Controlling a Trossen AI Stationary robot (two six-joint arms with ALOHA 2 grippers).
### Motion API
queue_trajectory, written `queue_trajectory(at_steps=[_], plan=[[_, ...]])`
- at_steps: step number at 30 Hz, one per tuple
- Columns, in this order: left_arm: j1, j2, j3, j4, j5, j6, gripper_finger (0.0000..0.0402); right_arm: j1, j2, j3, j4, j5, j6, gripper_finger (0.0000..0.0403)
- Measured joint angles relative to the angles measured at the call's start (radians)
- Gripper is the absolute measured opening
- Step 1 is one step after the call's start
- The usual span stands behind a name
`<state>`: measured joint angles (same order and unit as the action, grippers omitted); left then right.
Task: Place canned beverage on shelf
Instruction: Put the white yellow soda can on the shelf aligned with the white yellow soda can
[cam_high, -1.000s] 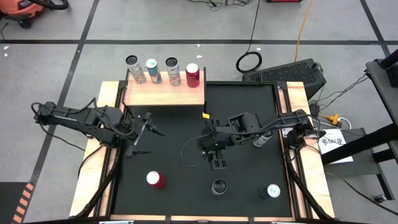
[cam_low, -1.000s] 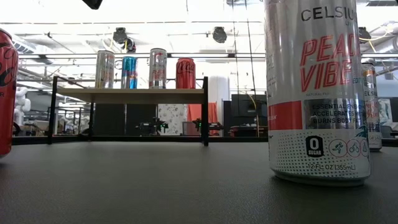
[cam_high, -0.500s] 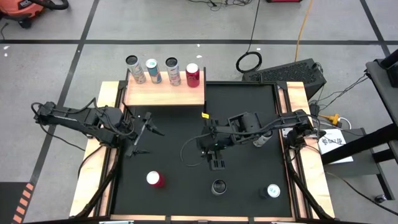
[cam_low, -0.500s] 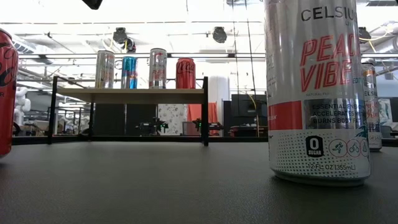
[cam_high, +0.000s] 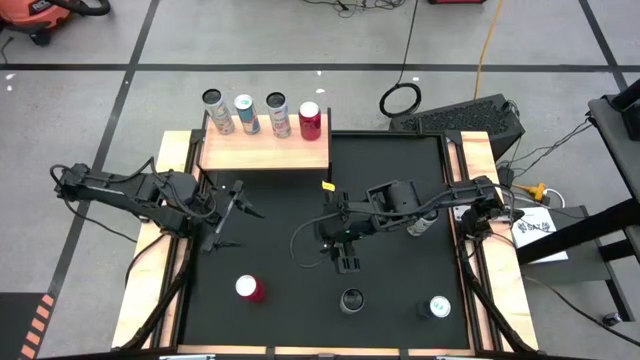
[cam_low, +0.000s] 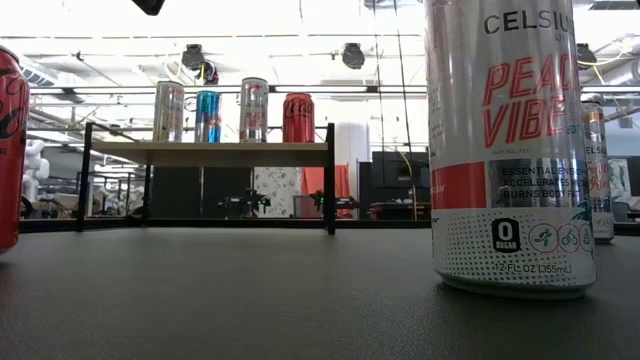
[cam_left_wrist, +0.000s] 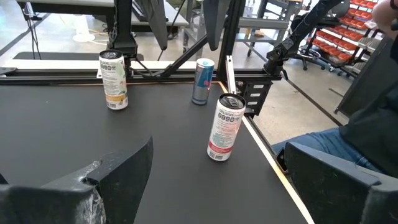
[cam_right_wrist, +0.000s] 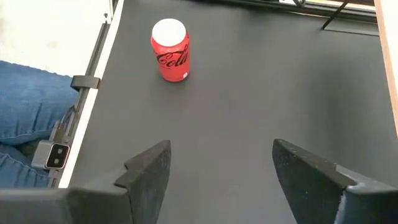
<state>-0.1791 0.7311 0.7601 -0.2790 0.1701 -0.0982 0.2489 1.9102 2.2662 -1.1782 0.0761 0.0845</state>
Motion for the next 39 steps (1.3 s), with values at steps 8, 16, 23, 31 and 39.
queue_trajectory(at_steps=[8,16,23,31,39], plan=[[0.000,0.000,0.000,0.000,0.000,0.000,0.0367,-0.020,0.000,0.000,0.000,0.000,0.120,0.0263],[0.000,0.000,0.000,0.000,0.000,0.001,0.0367,-0.047,0.000,0.000,-0.122,0.006,0.135,0.0263],[0.000,0.000,0.000,0.000,0.000,0.000,0.0367,-0.058,0.000,0.000,-0.083,0.053,0.133,0.0263],[0.000,0.000,0.000,0.000,0.000,0.000,0.0367,-0.060,0.000,0.000,-0.090,0.066,0.146,0.0263],[0.000,0.000,0.000,0.000,0.000,-0.001,0.0367,-0.082,0.000,0.000,-0.252,0.225,0.230,0.0263]])
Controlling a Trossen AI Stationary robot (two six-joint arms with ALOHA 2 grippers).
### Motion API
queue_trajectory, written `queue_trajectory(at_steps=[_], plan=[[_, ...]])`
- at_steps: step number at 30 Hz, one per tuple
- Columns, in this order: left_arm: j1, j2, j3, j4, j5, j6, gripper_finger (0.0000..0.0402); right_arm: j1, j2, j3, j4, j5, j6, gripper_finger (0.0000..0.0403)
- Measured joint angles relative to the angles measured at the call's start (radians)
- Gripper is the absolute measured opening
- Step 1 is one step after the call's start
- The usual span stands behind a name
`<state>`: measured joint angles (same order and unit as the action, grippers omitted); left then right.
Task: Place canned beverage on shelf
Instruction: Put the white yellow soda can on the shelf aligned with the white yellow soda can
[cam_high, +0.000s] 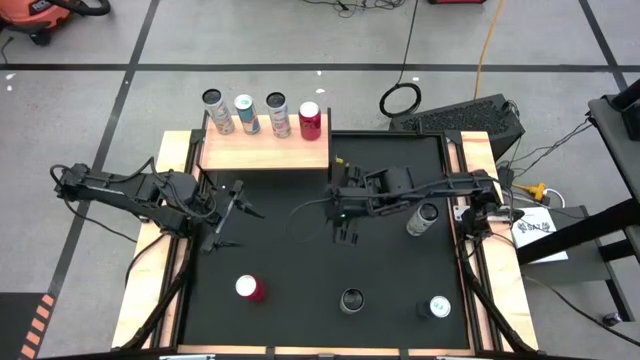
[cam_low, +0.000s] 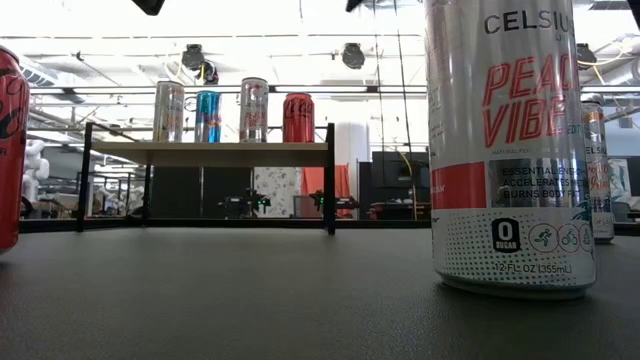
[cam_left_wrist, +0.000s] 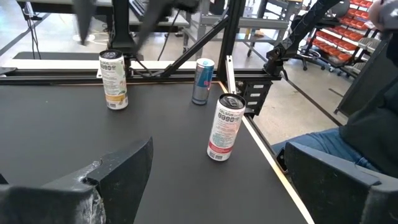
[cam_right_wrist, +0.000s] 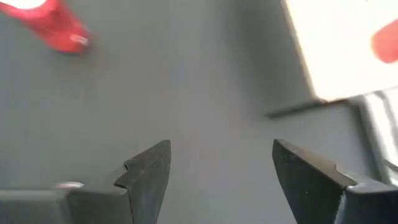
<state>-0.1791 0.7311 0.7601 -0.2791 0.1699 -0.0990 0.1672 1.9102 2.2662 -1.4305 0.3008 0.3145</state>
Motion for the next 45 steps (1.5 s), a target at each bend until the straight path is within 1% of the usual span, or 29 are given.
queue_trajectory(at_steps=[3,5,6,12,32,37,45], plan=[[0.000,0.000,0.000,0.000,0.000,0.000,0.0367,-0.004,0.000,0.000,-0.102,0.156,0.052,0.0263],[0.000,0.000,0.000,0.000,0.000,0.001,0.0367,-0.005,0.000,0.000,-0.143,0.220,0.071,0.0263],[0.000,0.000,0.000,0.000,0.000,0.001,0.0367,-0.005,0.000,0.000,-0.138,0.227,0.071,0.0263],[0.000,0.000,0.000,0.000,0.000,0.001,0.0367,-0.004,-0.004,0.000,-0.139,0.164,0.082,0.0263],[0.000,0.000,0.000,0.000,0.000,0.002,0.0367,-0.002,-0.004,0.000,-0.140,0.166,0.094,0.0263],[0.000,0.000,0.000,0.000,0.000,0.002,0.0367,-0.007,-0.004,0.000,-0.138,0.166,0.154,0.0263],[0.000,0.000,0.000,0.000,0.000,0.002,0.0367,-0.011,-0.006,0.000,-0.140,0.170,0.129,0.0263]])
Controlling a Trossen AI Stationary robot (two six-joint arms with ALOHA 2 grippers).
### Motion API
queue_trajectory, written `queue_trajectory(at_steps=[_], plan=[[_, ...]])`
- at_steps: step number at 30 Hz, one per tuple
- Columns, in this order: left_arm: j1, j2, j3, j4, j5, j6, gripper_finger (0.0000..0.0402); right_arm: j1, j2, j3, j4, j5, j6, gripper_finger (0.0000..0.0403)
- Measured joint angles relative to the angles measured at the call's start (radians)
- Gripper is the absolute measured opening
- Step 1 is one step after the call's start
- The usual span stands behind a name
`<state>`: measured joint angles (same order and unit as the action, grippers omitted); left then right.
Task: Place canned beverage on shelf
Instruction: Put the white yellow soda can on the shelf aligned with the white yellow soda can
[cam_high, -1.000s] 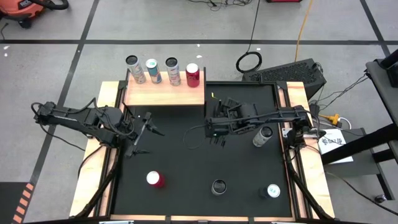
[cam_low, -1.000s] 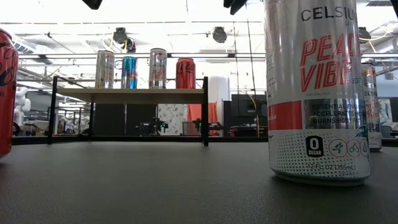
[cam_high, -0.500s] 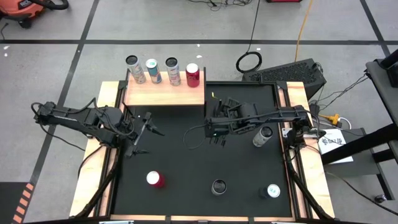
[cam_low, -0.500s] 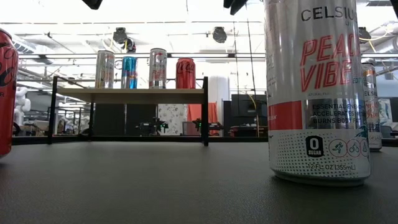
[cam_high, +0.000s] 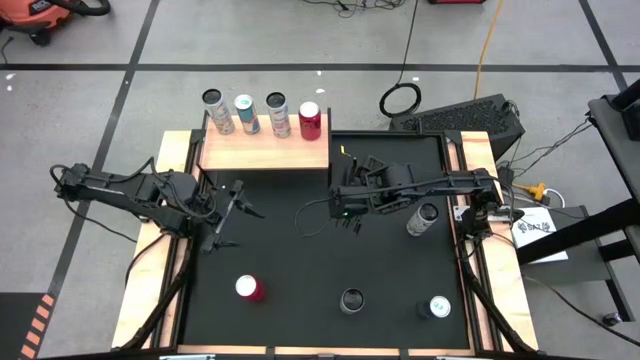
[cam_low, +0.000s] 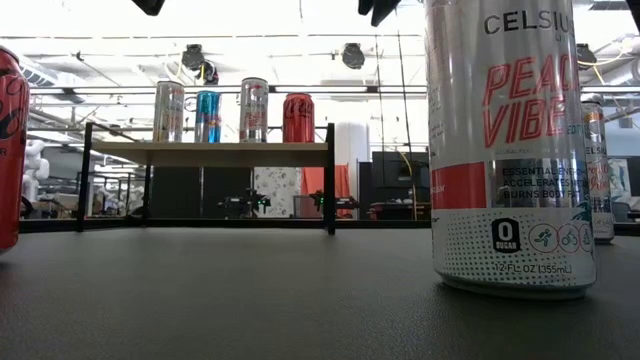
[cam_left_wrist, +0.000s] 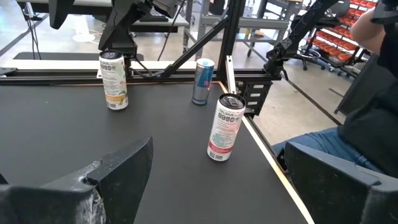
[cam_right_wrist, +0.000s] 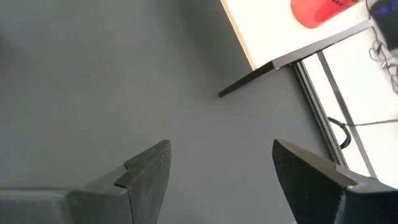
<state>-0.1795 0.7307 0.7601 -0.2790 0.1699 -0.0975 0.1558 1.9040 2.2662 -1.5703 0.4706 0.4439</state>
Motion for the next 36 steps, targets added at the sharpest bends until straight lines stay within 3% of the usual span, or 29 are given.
queue_trajectory(at_steps=[10,17,21,27,36], plan=[[0.000,0.000,0.000,0.000,0.000,0.000,0.0367,-0.012,-0.002,0.000,-0.001,-0.028,-0.011,0.0263],[0.000,0.000,0.000,0.000,0.000,0.000,0.0367,-0.054,-0.003,0.000,-0.001,-0.149,0.035,0.0269],[0.000,0.000,0.000,0.000,0.000,0.000,0.0367,-0.072,-0.003,-0.001,0.000,-0.192,0.042,0.0304],[0.000,0.000,0.000,0.000,0.000,0.000,0.0367,-0.093,-0.011,-0.061,0.000,-0.214,0.050,0.0390],[0.000,0.000,0.000,0.000,0.000,0.000,0.0367,-0.098,-0.178,-0.326,0.000,-0.241,0.264,0.0398]])
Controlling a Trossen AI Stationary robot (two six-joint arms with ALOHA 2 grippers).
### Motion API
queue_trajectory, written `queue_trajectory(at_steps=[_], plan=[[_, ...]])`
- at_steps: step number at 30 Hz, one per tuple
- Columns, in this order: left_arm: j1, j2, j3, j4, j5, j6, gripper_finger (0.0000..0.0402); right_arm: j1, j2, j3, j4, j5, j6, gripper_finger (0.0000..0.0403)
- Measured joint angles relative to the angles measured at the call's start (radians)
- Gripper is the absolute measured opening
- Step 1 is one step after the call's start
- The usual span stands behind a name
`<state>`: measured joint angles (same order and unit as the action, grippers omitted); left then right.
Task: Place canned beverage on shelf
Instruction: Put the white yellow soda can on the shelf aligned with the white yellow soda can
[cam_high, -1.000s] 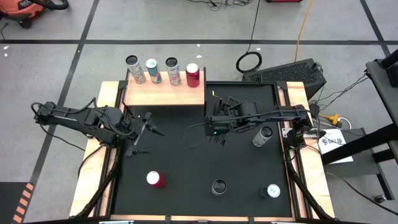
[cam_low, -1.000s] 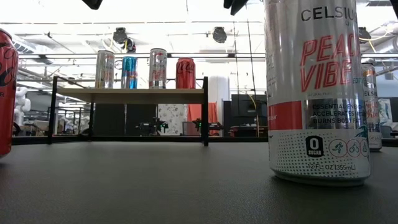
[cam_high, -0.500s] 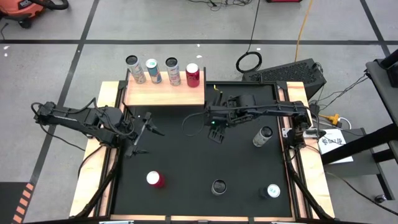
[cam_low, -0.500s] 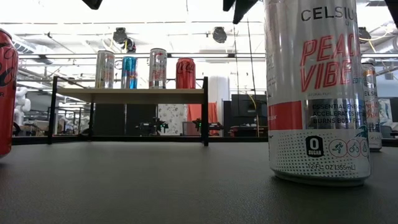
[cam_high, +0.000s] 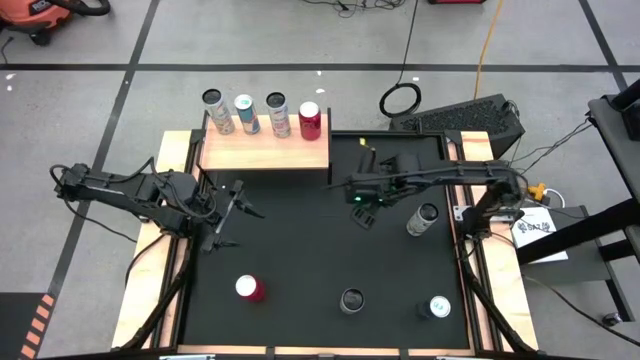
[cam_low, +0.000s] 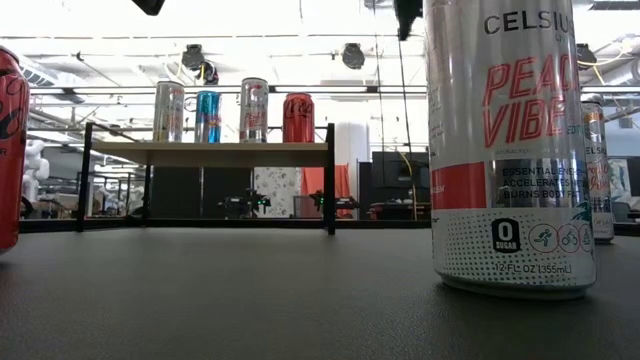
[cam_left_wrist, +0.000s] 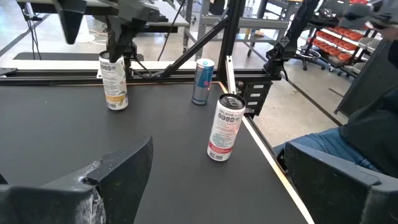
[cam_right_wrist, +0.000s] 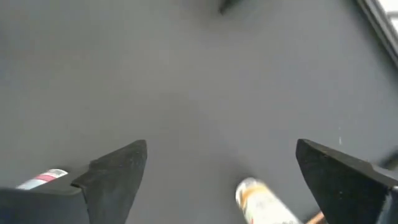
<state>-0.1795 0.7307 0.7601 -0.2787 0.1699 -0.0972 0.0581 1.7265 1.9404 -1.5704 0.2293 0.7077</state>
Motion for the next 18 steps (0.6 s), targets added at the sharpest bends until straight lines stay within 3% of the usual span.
queue_trajectory(at_steps=[7,18], plan=[[0.000,0.000,0.000,0.000,0.000,0.000,0.0367,0.009,-0.165,-0.254,0.000,-0.025,0.178,0.0399],[0.000,0.000,0.000,0.000,0.000,0.000,0.0367,0.007,-0.345,-0.445,-0.001,-0.071,0.282,0.0400]])
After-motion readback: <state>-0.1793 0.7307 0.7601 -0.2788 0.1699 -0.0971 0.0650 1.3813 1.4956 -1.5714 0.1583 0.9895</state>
